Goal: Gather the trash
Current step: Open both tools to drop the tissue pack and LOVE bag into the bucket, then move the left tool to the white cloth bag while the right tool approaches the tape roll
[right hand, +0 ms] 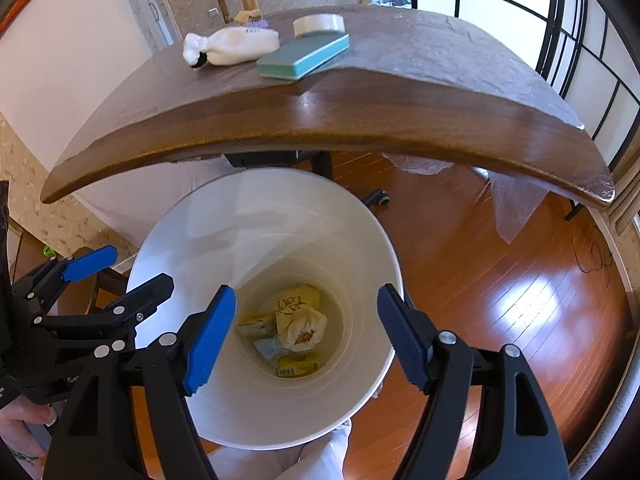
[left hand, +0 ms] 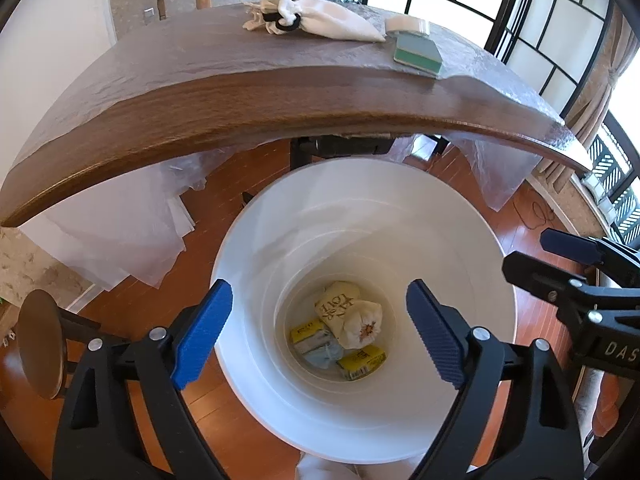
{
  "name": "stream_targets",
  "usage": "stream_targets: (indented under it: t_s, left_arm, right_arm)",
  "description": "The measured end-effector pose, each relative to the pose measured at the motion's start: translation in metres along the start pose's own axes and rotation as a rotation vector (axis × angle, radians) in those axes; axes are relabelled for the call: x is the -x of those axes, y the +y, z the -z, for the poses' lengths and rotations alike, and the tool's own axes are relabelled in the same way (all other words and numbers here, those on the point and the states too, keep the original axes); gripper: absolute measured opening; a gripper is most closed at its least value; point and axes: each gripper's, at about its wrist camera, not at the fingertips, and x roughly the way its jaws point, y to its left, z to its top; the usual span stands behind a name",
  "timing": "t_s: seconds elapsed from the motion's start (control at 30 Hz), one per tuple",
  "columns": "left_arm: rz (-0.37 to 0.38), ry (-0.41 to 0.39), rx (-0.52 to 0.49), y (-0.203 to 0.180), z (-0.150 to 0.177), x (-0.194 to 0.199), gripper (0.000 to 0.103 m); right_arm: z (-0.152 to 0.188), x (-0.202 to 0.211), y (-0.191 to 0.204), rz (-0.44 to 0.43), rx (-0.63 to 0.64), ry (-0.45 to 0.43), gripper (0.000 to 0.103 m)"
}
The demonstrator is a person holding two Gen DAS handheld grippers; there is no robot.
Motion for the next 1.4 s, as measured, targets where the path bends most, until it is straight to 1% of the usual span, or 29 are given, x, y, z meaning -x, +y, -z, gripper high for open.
stream_targets:
  t_s: [0.07,0.2,0.23,0.27,0.3,0.33,0.4,0.43,0.53,0.6,0.7,0.77,0.87,0.97,1.03,1.13,1.2,1.27,1.4]
  left_arm:
    - [0.003,-0.01,0.006,0.0,-0.002,0.007,0.09]
    - [-0.007,-0.069,0.02,-0.001,-0.011,0.032,0.09]
    - [-0.005,-0.088,0.025,-0.002,-0.014,0.039,0.091]
    - [-0.001,-0.108,0.03,-0.003,-0.019,0.047,0.097]
    - [-0.003,-0.127,0.034,-0.005,-0.023,0.055,0.099]
    - [-0.011,-0.15,0.035,-0.006,-0.029,0.061,0.1]
    - [-0.02,-0.184,0.028,-0.009,-0.043,0.072,0.1]
    - [-0.017,-0.191,0.025,-0.01,-0.05,0.074,0.1]
    - [-0.018,-0.211,0.035,-0.013,-0.07,0.078,0.1]
    - [-0.006,-0.218,0.046,-0.012,-0.083,0.077,0.1]
    - [-0.001,-0.226,0.075,-0.009,-0.103,0.073,0.1]
    - [0.022,-0.223,0.092,-0.006,-0.116,0.069,0.1]
    - [0.024,-0.222,0.079,-0.005,-0.137,0.058,0.1]
    - [0.042,-0.216,0.072,-0.001,-0.157,0.044,0.1]
    - [0.082,-0.202,0.073,0.005,-0.172,0.031,0.1]
    - [0.115,-0.174,0.059,0.009,-0.189,0.011,0.1]
    - [0.123,-0.156,0.048,0.01,-0.196,-0.002,0.1]
    - [0.136,-0.131,0.039,0.011,-0.203,-0.017,0.1]
    - [0.144,-0.096,0.029,0.012,-0.21,-0.033,0.1]
  right_arm:
    - [-0.002,0.008,0.001,0.001,-0.002,-0.022,0.073]
    - [-0.011,0.036,0.002,0.016,0.018,-0.098,0.075]
    - [-0.014,0.045,0.002,0.025,0.024,-0.126,0.081]
    - [-0.018,0.053,0.001,0.03,0.029,-0.152,0.084]
    - [-0.022,0.059,0.001,0.033,0.034,-0.17,0.084]
    - [-0.027,0.066,-0.001,0.037,0.041,-0.193,0.084]
    - [-0.038,0.075,-0.005,0.041,0.053,-0.221,0.088]
    - [-0.044,0.08,-0.006,0.036,0.063,-0.234,0.091]
    - [-0.059,0.088,-0.011,0.033,0.079,-0.272,0.092]
    - [-0.068,0.087,-0.013,0.027,0.094,-0.275,0.093]
    - [-0.081,0.079,-0.013,0.043,0.118,-0.274,0.093]
    - [-0.093,0.072,-0.013,0.037,0.108,-0.267,0.093]
    - [-0.113,0.056,-0.013,0.012,0.091,-0.255,0.093]
    - [-0.131,0.039,-0.008,0.03,0.1,-0.254,0.093]
    - [-0.145,0.026,-0.006,0.056,0.105,-0.249,0.092]
    - [-0.164,0.004,-0.006,0.071,0.095,-0.217,0.086]
    - [-0.173,-0.008,-0.004,0.09,0.103,-0.205,0.086]
    - [-0.18,-0.019,-0.003,0.099,0.114,-0.191,0.083]
    - [-0.191,-0.04,-0.002,0.082,0.114,-0.154,0.083]
